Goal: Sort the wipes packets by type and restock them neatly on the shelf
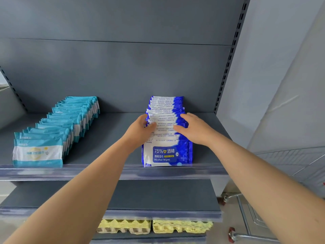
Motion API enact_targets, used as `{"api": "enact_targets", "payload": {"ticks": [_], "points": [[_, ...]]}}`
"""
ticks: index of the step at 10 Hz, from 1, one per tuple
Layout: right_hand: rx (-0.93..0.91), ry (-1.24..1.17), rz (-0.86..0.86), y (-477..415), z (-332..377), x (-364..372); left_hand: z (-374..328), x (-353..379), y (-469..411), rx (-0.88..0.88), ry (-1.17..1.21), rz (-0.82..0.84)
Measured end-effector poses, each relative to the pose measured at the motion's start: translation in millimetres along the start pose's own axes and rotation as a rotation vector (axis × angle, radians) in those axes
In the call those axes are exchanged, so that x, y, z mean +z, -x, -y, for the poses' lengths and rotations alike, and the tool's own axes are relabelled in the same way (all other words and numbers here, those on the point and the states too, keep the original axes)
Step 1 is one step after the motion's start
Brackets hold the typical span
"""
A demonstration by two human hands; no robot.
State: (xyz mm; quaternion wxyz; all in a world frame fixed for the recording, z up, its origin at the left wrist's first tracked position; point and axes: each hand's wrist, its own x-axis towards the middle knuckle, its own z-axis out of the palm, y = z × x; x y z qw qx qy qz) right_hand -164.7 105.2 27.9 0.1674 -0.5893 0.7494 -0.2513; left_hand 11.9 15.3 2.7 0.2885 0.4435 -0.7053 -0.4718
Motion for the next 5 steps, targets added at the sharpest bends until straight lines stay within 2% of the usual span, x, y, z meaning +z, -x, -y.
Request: {"api": "enact_targets", "payload": {"ticks": [1,2,3,5], "points": [[-0.082,0.075,-0.025,17.1,7.2,-4.4,4.4,-12.2,18.0,0.083,0.06,0.048],[-0.058,0.149,0.084,34.6,9.9,0.6,20.5,-19.4,28.0,0.106,-0.041,0.155],[-0.034,0.222,0.123,41.2,11.9,9.9,30.2,-18.0,32.3,0.114,-0.145,0.182],[0.004,0.386,0.09,46.1,24.0,11.6,27.0,-21.3,40.0,0.126,-0.189,0.197]]}}
